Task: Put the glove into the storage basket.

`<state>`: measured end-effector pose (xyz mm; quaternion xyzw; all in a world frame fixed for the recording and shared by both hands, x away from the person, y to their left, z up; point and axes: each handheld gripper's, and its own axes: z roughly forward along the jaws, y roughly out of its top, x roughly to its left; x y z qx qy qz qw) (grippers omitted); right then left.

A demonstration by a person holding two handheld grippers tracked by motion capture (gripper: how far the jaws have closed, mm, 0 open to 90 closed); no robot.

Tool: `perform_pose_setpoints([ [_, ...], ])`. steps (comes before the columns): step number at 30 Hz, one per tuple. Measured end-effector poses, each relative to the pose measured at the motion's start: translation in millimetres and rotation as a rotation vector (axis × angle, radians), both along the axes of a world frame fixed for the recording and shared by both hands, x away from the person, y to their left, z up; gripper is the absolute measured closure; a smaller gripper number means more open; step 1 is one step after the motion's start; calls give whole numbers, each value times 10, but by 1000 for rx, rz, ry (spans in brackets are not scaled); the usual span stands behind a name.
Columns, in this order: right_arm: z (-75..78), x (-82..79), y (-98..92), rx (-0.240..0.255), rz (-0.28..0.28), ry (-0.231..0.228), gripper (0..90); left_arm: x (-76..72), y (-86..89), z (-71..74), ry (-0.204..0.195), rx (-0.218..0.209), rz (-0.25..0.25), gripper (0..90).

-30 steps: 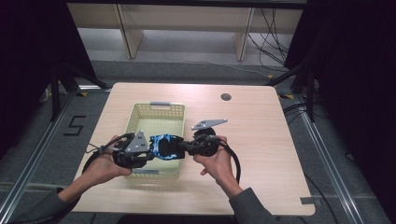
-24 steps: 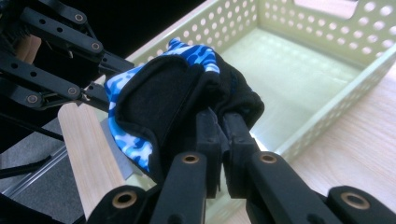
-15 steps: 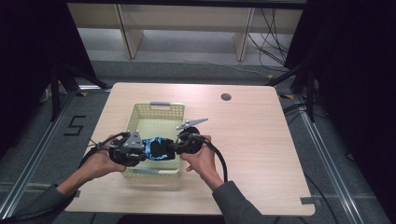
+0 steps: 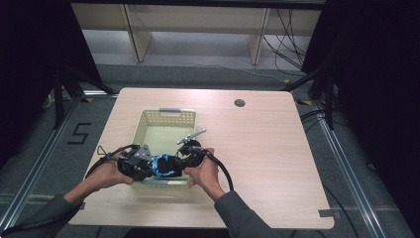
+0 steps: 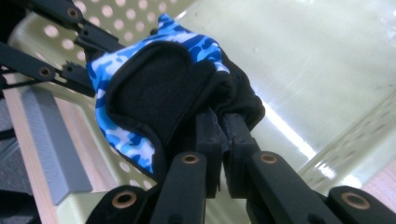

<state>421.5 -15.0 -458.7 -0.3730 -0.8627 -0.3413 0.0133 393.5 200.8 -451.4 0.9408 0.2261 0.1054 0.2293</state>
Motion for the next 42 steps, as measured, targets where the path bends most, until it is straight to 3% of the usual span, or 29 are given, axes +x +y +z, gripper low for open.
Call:
perform_pose_setpoints([
  [7,7,3,29,-35,-14,28,868,27,-18,13,27,48,-36,707],
  [11,9,11,45,-45,0,29,859,56,-14,15,55,62,-29,662],
  [15,22,15,63,-68,3,13,824,79,9,18,55,70,1,574],
  [20,60,9,95,-101,4,9,752,98,39,91,37,98,21,438],
  [23,116,19,95,-105,-9,-3,651,91,52,118,23,108,-2,435],
  [24,140,17,99,-107,-17,4,631,87,47,119,28,109,8,418],
  [26,188,31,86,-113,-19,-23,607,85,36,123,36,120,13,357],
  [28,232,34,79,-119,-24,-5,562,83,28,121,33,116,4,361],
  [31,297,33,52,-123,-23,-35,534,94,24,146,23,105,15,350],
  [32,333,10,50,-130,-36,-14,529,92,24,154,25,100,13,357],
  [36,410,-10,-4,-77,-16,-32,503,86,32,206,13,96,19,344],
  [37,425,-4,-29,-66,-4,-58,489,82,35,222,11,94,22,335],
  [39,466,-27,-72,-51,-28,-32,485,70,36,254,1,79,30,316],
  [41,470,-6,-140,-26,-5,-86,480,60,41,301,-13,64,29,307],
  [42,483,-17,-173,-15,-10,-84,475,50,40,322,-17,55,38,302],
])
